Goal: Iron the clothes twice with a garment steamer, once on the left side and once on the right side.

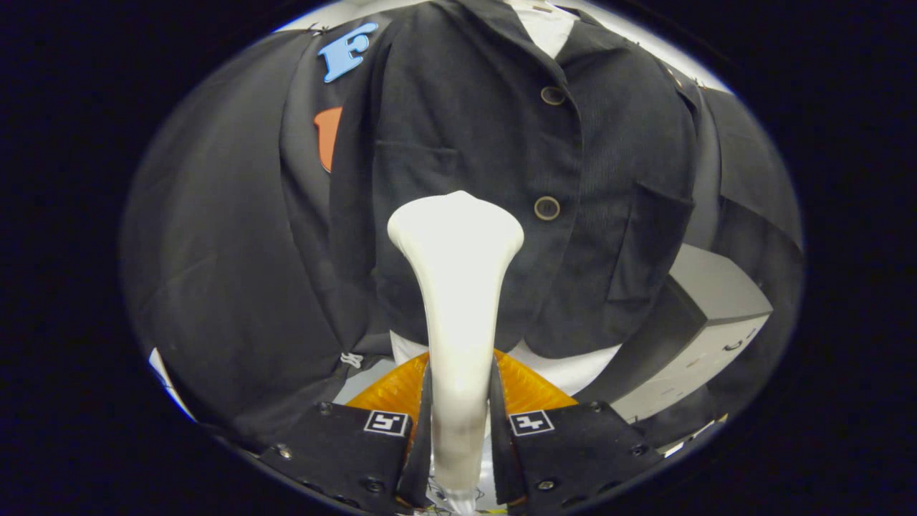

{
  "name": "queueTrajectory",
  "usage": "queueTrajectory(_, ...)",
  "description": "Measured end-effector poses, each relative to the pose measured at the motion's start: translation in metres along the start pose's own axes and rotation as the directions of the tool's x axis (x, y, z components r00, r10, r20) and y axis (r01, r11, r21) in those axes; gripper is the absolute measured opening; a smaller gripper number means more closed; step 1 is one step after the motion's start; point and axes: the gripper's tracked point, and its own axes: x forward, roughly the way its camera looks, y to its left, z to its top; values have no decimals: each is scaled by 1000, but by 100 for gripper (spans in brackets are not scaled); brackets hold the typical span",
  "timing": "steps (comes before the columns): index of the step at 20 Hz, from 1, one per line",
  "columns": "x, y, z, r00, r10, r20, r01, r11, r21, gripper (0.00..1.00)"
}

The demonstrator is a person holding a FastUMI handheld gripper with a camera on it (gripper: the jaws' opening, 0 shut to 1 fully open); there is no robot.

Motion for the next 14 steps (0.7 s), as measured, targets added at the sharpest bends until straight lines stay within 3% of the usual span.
queueTrajectory(14, 21, 8, -78, 992, 44, -121, -42, 999, 12, 38)
